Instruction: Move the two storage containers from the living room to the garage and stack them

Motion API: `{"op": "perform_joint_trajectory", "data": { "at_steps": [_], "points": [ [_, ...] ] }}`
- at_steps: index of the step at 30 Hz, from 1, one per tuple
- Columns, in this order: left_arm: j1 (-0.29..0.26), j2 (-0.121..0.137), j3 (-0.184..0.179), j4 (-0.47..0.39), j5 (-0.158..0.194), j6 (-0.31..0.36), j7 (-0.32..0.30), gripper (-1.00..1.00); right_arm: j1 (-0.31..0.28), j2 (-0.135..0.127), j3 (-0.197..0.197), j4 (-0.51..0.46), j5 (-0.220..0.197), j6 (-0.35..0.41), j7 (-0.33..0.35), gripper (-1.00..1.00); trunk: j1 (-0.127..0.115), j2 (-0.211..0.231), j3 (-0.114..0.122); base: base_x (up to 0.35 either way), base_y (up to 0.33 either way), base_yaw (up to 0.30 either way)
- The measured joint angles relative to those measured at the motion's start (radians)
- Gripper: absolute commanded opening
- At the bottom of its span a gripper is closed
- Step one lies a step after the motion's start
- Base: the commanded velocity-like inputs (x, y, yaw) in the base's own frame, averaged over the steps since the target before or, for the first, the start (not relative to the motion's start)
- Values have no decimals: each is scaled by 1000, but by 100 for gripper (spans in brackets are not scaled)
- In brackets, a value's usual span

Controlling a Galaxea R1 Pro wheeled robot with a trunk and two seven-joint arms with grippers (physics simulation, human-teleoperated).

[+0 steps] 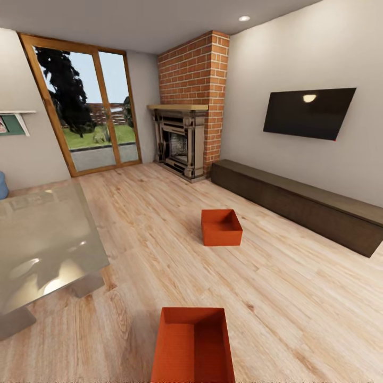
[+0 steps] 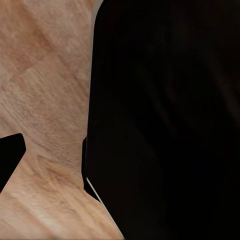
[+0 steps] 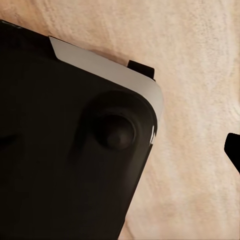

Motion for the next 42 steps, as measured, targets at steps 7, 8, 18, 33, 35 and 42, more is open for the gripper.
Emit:
{"op": "perform_joint_trajectory", "data": {
  "at_steps": [7,8,18,33,35,42],
  "points": [
    [0,0,0,0,0,0,0,100,0,0,1,0,0,0,0,100,0,0,-11,0,0,0],
    [0,0,0,0,0,0,0,100,0,0,1,0,0,0,0,100,0,0,-13,0,0,0],
    [0,1,0,0,0,0,0,100,0,0,0,0,0,0,0,100,0,0,-29,0,0,0],
    [0,1,0,0,0,0,0,100,0,0,0,0,0,0,0,100,0,0,-54,0,0,0],
    [0,1,0,0,0,0,0,100,0,0,0,0,0,0,0,100,0,0,-57,0,0,0],
    [0,1,0,0,0,0,0,100,0,0,0,0,0,0,0,100,0,0,-69,0,0,0]
  ]
}}
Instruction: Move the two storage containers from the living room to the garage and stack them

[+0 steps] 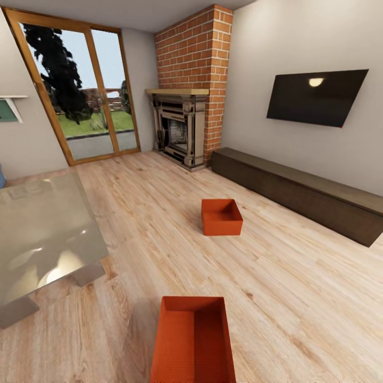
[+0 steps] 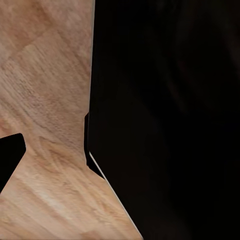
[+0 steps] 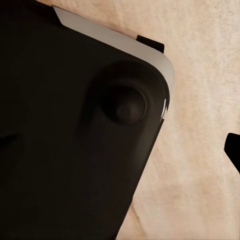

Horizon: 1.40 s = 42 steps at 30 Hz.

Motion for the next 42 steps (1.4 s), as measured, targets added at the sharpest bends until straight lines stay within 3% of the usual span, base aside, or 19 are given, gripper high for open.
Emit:
{"op": "perform_joint_trajectory", "data": {
  "at_steps": [42],
  "points": [
    [0,0,0,0,0,0,0,100,0,0,0,0,0,0,0,100,0,0,-69,0,0,0]
  ]
}}
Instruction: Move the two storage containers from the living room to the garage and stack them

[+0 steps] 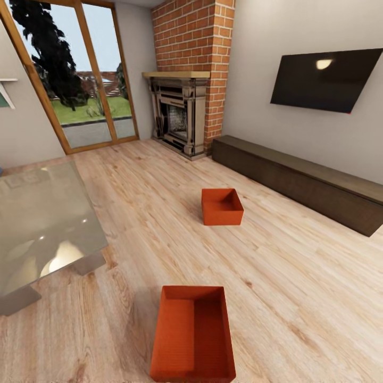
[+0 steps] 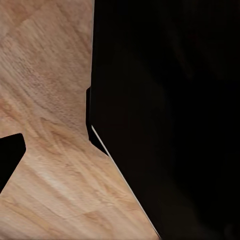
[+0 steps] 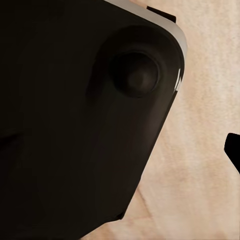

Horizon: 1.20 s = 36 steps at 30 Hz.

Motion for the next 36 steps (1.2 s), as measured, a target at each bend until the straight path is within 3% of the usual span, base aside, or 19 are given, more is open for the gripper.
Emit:
{"op": "perform_joint_trajectory", "data": {
  "at_steps": [36],
  "points": [
    [0,0,0,0,0,0,0,100,0,0,-1,0,-2,1,0,100,0,0,-59,0,0,0]
  ]
}}
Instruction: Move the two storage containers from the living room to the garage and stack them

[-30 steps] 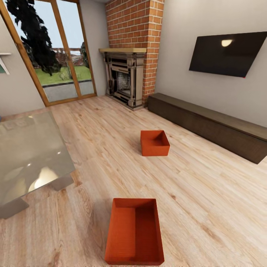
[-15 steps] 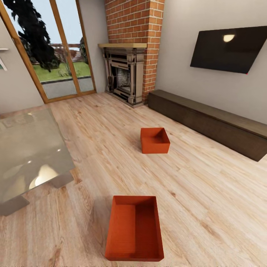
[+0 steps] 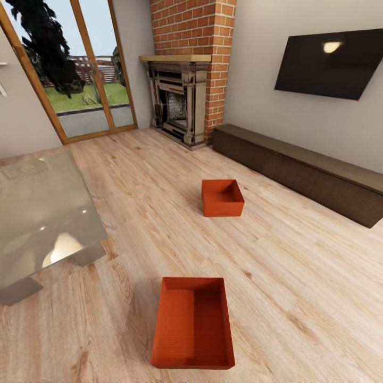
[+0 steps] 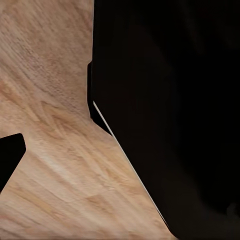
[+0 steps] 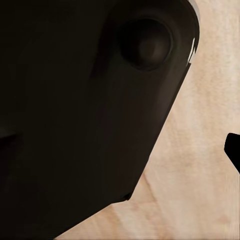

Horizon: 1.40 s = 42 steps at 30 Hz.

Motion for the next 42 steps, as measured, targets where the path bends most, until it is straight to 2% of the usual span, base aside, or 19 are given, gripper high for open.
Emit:
{"op": "perform_joint_trajectory", "data": {
  "at_steps": [42],
  "points": [
    [0,0,0,0,0,0,0,100,-1,0,1,0,0,1,0,100,0,0,-69,0,0,0]
  ]
}}
